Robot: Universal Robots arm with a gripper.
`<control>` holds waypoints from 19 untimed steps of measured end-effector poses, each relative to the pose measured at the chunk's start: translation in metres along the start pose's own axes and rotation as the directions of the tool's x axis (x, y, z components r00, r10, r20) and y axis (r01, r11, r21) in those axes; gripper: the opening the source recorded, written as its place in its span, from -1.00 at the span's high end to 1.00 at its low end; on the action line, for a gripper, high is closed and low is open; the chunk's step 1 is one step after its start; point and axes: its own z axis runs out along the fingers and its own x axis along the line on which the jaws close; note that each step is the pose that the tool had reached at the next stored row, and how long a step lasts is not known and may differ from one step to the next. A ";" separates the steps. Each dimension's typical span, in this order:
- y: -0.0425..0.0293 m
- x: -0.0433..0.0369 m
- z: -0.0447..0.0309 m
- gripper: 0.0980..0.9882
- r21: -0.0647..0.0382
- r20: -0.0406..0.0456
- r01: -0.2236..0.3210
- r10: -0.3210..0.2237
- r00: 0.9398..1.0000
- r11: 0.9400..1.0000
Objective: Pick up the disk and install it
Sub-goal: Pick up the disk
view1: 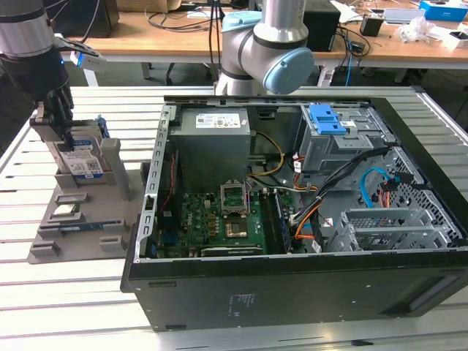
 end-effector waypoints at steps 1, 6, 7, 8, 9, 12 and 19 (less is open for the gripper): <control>0.0000 0.0000 0.0000 0.17 0.000 0.000 0.000 0.000 1.000 1.000; 0.0000 0.0000 0.0000 0.39 0.000 0.000 0.000 0.000 1.000 1.000; 0.0000 0.0000 0.0000 0.39 0.000 0.000 0.000 0.000 1.000 1.000; 0.0000 0.0000 0.0000 0.39 0.000 0.000 0.001 -0.001 1.000 1.000; 0.0000 0.0000 0.0000 0.39 0.000 0.000 0.001 -0.001 1.000 1.000; 0.0000 0.0000 0.0000 0.39 0.000 0.000 0.001 -0.001 1.000 1.000; 0.0001 -0.0001 0.0001 0.39 0.001 0.002 -0.053 0.053 0.999 0.999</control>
